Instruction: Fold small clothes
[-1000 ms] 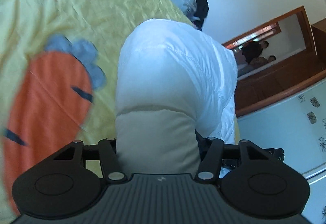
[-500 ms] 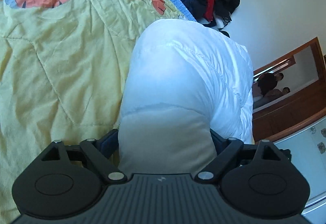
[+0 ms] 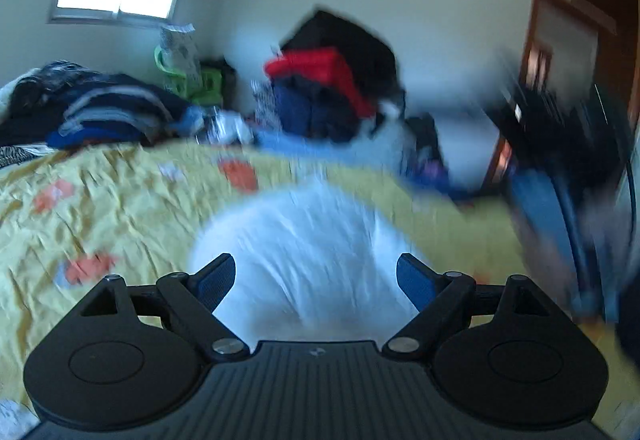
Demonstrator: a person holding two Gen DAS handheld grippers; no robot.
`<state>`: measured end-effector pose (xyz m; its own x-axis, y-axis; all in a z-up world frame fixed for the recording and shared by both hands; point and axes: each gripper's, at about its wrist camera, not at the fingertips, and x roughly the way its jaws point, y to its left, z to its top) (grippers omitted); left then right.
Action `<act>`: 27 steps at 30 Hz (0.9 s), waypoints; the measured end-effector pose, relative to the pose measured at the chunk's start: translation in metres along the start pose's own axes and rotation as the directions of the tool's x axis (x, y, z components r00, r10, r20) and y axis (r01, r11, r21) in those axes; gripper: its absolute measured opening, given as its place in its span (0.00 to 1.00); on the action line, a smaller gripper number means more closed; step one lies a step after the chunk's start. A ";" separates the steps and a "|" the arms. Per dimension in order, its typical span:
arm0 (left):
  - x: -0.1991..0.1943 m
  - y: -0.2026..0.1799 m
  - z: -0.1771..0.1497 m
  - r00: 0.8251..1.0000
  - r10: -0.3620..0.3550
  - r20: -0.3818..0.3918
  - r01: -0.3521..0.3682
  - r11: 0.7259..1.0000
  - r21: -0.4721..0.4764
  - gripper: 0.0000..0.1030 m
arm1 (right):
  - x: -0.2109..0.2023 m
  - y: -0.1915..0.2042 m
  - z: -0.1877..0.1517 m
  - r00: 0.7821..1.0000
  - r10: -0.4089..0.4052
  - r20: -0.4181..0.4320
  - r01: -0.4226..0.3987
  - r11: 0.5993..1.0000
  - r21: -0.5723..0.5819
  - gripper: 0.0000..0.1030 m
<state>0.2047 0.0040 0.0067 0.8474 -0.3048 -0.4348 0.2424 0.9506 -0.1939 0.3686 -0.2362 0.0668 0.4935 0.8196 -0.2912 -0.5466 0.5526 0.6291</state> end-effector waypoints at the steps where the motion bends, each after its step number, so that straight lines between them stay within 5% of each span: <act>1: 0.013 -0.005 -0.009 0.999 0.008 -0.043 -0.008 1.000 0.008 0.86 | 0.023 0.005 0.003 0.999 0.004 -0.045 -0.005 1.000 -0.022 0.97; 3: 0.033 -0.013 -0.025 0.992 0.060 -0.110 -0.055 0.997 0.051 0.85 | 0.068 -0.001 0.001 0.987 -0.078 -0.143 0.067 0.994 -0.082 0.94; 5: 0.038 -0.024 -0.041 0.989 0.121 -0.090 -0.106 0.981 0.162 0.86 | 0.107 -0.026 -0.008 0.953 -0.217 -0.212 0.200 0.975 -0.100 0.92; 7: 0.041 -0.024 -0.045 0.989 0.115 -0.096 -0.096 0.979 0.180 0.86 | 0.118 -0.047 -0.023 0.935 -0.264 -0.238 0.253 0.965 -0.075 0.89; 21: 0.068 -0.020 -0.057 0.981 0.104 -0.163 -0.078 0.984 0.160 0.88 | 0.115 -0.093 -0.063 0.950 -0.264 -0.168 0.263 0.964 -0.033 0.97; 27: 0.070 -0.019 -0.055 0.978 0.117 -0.172 -0.089 0.983 0.162 0.88 | 0.106 -0.073 -0.058 0.927 -0.353 -0.129 0.345 0.935 -0.078 0.93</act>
<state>0.2330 -0.0383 -0.0687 0.7761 -0.1974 -0.5989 0.2394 0.9709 -0.0098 0.4217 -0.1811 -0.0523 0.5626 0.5842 -0.5850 -0.3937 0.8115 0.4318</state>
